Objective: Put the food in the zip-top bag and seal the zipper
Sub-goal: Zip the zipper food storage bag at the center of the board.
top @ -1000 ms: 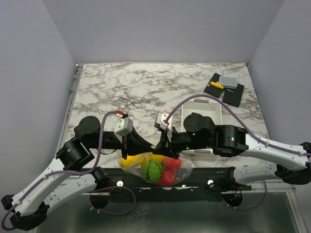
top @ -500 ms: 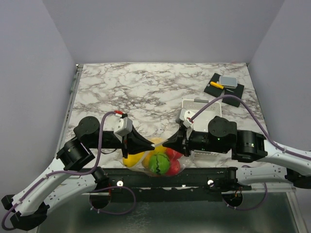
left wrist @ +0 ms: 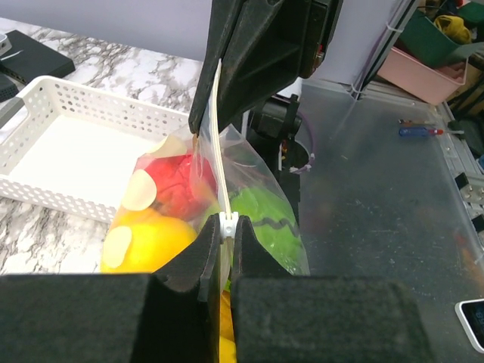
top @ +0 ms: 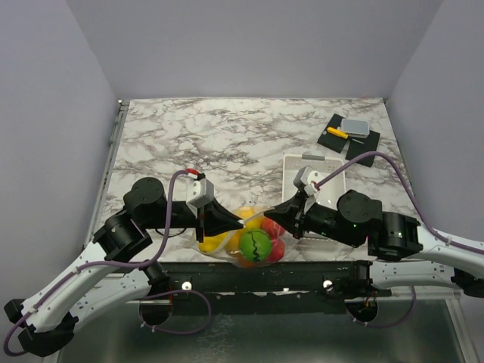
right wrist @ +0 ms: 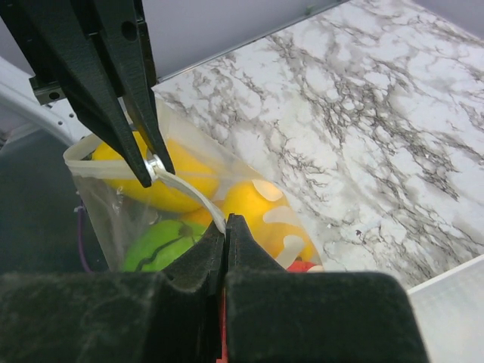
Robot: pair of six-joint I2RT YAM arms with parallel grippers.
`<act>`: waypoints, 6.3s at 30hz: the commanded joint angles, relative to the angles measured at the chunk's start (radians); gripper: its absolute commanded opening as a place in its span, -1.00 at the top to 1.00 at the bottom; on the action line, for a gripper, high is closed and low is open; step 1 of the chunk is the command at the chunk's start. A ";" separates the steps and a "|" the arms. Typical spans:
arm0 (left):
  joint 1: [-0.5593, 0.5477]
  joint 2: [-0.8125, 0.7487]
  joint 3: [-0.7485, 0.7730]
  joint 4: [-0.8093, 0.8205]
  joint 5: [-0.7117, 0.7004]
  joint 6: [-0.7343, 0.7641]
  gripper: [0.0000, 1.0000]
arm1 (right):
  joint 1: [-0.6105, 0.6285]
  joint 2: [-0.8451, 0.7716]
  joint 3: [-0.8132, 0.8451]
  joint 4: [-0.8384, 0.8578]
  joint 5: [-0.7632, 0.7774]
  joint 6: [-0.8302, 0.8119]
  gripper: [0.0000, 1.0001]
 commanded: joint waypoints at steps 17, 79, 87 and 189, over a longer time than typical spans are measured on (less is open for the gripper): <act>-0.002 0.227 0.345 -0.294 -0.180 0.105 1.00 | -0.007 0.099 -0.227 0.296 0.314 0.115 0.99; -0.002 0.017 0.051 -0.148 -0.403 -0.020 1.00 | -0.051 -0.035 -0.309 0.299 0.795 0.223 0.99; -0.003 -0.041 0.048 -0.153 -0.407 -0.030 1.00 | -0.051 -0.018 -0.277 0.221 0.843 0.276 0.99; -0.002 -0.027 0.174 -0.346 -0.217 0.042 1.00 | -0.055 0.332 0.050 -0.278 0.452 0.040 0.99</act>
